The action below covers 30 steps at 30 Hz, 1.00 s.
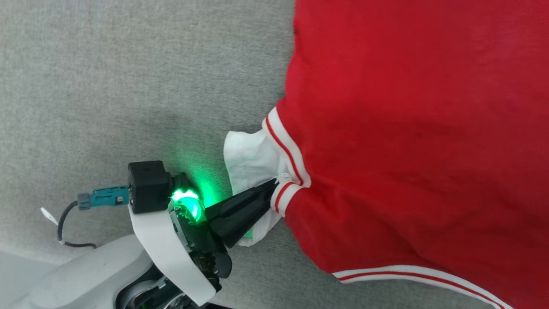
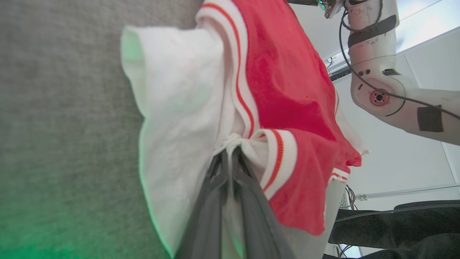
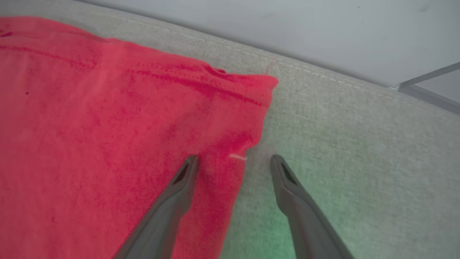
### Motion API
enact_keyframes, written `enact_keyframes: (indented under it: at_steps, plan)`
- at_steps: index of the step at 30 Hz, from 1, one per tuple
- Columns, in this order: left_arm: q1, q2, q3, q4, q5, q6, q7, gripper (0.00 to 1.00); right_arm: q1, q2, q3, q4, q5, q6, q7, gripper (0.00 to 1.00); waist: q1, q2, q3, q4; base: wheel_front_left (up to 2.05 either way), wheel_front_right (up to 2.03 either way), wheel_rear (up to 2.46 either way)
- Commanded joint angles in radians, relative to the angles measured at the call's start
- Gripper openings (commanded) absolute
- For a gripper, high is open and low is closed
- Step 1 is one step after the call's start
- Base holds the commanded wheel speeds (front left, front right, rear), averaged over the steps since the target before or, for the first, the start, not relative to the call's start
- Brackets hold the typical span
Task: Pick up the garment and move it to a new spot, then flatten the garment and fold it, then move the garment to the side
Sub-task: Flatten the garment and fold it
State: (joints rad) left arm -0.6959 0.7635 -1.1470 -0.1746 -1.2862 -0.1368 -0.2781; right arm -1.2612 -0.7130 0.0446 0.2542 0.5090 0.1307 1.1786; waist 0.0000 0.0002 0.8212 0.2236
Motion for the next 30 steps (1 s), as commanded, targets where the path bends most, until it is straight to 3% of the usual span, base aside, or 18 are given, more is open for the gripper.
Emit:
enact_keyframes:
  at_steps: [1, 5, 6, 7, 8, 9, 10, 16, 21, 30]
  plan:
    - [-0.009, -0.078, -0.031, 0.126, -0.014, 0.013, 0.027, 0.0, -0.035, 0.01, 0.019, 0.058, -0.035, 0.0, 0.03, 1.0, 0.0, -0.0002, 0.033, 0.032, 0.0, 0.0, 0.0]
    - [-0.01, -0.091, -0.038, 0.132, -0.011, 0.016, 0.027, 0.0, -0.048, 0.028, 0.078, 0.135, -0.053, 0.0, 0.076, 1.0, 0.0, -0.0002, 0.039, 0.037, 0.0, 0.0, 0.0]
    - [-0.013, -0.095, -0.039, 0.133, -0.011, 0.016, 0.028, 0.0, -0.052, 0.035, 0.085, 0.141, -0.048, 0.0, 0.071, 0.94, 0.0, -0.0002, 0.04, 0.037, 0.0, 0.0, 0.0]
    - [-0.013, -0.095, -0.039, 0.133, -0.011, 0.016, 0.028, 0.0, -0.052, 0.035, 0.085, 0.141, -0.048, 0.0, 0.071, 0.94, 0.0, -0.0002, 0.04, 0.037, 0.0, 0.0, 0.0]
    - [-0.021, -0.1, -0.043, 0.136, -0.013, 0.016, 0.028, 0.0, -0.055, 0.046, 0.105, 0.152, -0.033, 0.0, 0.071, 0.26, 0.0, -0.0002, 0.04, 0.036, 0.0, 0.0, 0.0]
    - [-0.021, -0.1, -0.043, 0.136, -0.013, 0.016, 0.028, 0.0, -0.055, 0.046, 0.105, 0.152, -0.033, 0.0, 0.071, 0.26, 0.0, -0.0002, 0.04, 0.036, 0.0, 0.0, 0.0]
    - [-0.025, -0.1, -0.044, 0.138, -0.015, 0.016, 0.028, 0.0, -0.057, 0.046, 0.11, 0.154, -0.026, 0.0, 0.065, 0.0, 0.0, -0.0002, 0.038, 0.034, 0.0, 0.0, 0.0]
    - [-0.017, -0.096, -0.002, 0.153, -0.015, 0.016, 0.027, 0.0, -0.074, 0.015, 0.129, 0.142, -0.009, 0.0, -0.003, 0.0, 0.0, -0.0002, -0.011, 0.016, 0.0, 0.0, 0.0]
    - [0.047, -0.068, 0.042, 0.154, -0.01, 0.016, 0.021, 0.0, -0.034, -0.035, 0.189, 0.075, 0.07, 0.0, -0.031, 0.0, 0.0, -0.0002, -0.098, -0.019, 0.0, 0.0, 0.0]
    - [0.17, -0.019, 0.119, 0.123, -0.01, 0.009, 0.014, 0.0, 0.323, -0.18, 0.152, -0.152, 0.288, 0.0, -0.12, 0.0, 0.0, -0.0002, -0.27, -0.072, 0.0, 0.0, 0.0]
